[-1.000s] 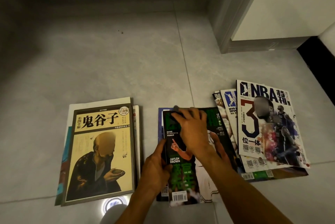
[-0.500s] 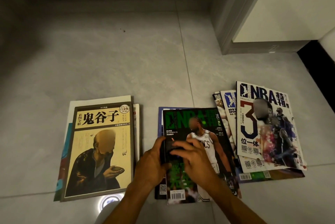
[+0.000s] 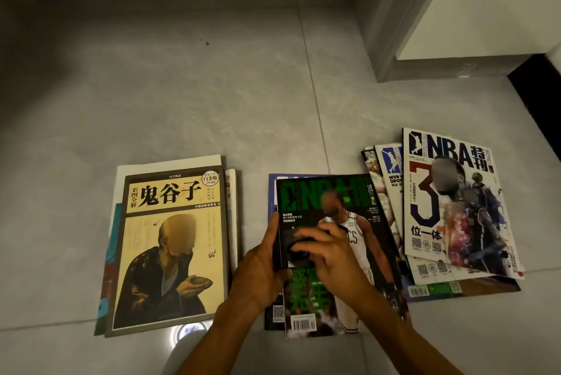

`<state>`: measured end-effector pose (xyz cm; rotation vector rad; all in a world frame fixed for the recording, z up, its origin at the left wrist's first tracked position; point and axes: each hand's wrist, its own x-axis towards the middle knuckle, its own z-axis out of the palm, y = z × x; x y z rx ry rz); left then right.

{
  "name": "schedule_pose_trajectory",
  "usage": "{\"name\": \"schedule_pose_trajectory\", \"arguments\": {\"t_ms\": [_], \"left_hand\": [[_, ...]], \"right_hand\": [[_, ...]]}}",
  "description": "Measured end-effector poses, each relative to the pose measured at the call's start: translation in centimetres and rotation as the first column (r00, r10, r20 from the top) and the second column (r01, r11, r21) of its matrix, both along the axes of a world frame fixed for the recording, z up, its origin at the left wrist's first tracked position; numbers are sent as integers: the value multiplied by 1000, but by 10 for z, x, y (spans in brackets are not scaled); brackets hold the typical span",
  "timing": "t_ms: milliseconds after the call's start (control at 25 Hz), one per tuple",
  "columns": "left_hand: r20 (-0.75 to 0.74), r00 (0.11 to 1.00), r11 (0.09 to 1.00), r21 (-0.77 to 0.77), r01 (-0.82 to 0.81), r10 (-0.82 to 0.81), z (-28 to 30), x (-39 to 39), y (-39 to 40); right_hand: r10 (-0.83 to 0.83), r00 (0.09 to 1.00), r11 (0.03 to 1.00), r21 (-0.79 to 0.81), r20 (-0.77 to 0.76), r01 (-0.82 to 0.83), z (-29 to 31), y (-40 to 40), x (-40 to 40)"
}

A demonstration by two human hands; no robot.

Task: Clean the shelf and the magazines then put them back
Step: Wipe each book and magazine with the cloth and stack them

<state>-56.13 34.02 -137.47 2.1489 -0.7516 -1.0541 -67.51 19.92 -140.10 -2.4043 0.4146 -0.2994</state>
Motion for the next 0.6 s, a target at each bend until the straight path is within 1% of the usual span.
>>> {"name": "schedule_pose_trajectory", "arguments": {"t_ms": [80, 200, 280, 360, 480, 520, 600], "left_hand": [[-17, 1000, 1000, 9, -6, 6, 1, 1, 0], [-45, 999, 1000, 16, -15, 15, 5, -1, -2], [-38, 999, 999, 38, -3, 4, 10, -1, -4], [-29, 999, 998, 62, 21, -20, 13, 2, -3], [-81, 996, 999, 36, 31, -28, 12, 10, -4], [-93, 995, 999, 34, 36, -32, 13, 11, -4], [-63, 998, 997, 74, 27, -22, 13, 12, -5]], "right_hand": [[-34, 999, 999, 18, -23, 34, 5, -15, 30], [-181, 980, 983, 23, -78, 183, 16, -36, 81], [-208, 974, 976, 50, -95, 213, 21, -37, 91], [-169, 984, 983, 60, -52, 172, 16, -24, 69], [-123, 992, 992, 32, -1, 123, 7, 11, -9], [-71, 997, 997, -2, -4, 71, 6, 23, -36], [59, 997, 994, -94, -41, -62, 9, 37, -68]]}}
